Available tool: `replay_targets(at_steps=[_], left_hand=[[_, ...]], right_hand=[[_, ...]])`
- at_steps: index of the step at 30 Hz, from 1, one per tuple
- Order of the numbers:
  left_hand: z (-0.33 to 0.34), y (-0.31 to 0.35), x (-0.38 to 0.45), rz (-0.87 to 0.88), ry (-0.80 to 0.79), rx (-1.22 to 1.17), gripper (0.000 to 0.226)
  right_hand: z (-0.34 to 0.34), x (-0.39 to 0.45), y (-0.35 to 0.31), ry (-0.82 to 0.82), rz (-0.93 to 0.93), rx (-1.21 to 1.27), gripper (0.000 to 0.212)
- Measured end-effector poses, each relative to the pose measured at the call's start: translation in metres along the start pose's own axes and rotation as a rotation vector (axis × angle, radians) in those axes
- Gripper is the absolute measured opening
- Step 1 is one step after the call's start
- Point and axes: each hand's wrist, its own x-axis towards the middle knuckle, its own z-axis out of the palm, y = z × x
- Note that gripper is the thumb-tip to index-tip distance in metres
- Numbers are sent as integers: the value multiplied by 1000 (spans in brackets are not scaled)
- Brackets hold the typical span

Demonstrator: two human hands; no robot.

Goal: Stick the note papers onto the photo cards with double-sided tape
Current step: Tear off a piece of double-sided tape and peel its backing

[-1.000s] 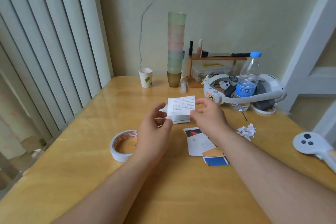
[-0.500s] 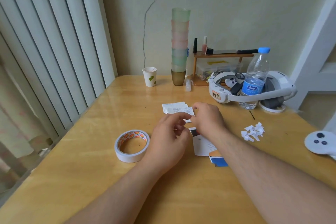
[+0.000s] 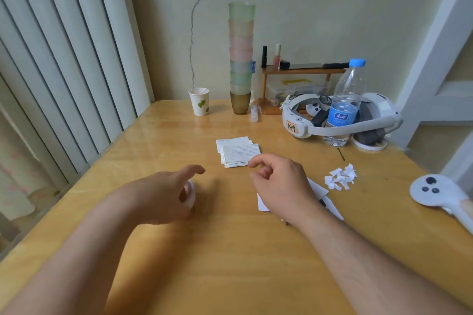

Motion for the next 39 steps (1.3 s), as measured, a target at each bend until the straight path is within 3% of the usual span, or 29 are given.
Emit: replay_targets(at_steps=[4,7,12,15,18,27,31,36,39], left_hand=[[-1,3,6,112,170,-157,64],[1,9,8,294,349,-429,82],[24,35,8,514,413,-831,86],[41,50,10,542,420,-943,82],[53,60,11,544,438,-993,80],[53,64,10,549,516,-1070,78],[51,66,6,564,503,-1095,74],[50,68,5,621,489,-1033,81],[52,67,6,609,499,-1019,79]], right_hand=[[-6,1,2,1,-18,10,18],[-14,2,-1,-13,-77,64,17],[-29,-6,-10,-24,-277,182,31],[-30,-8,-11,-7,-390,86,50],[-29,-11,-11,14,-475,-11,55],[-24,-9,-11,218,-699,16,31],[-26,-11,-12,185,-616,111,27],[-23,-12,-15,28,-236,486,19],[-22,-12,-21,77,-132,658,14]])
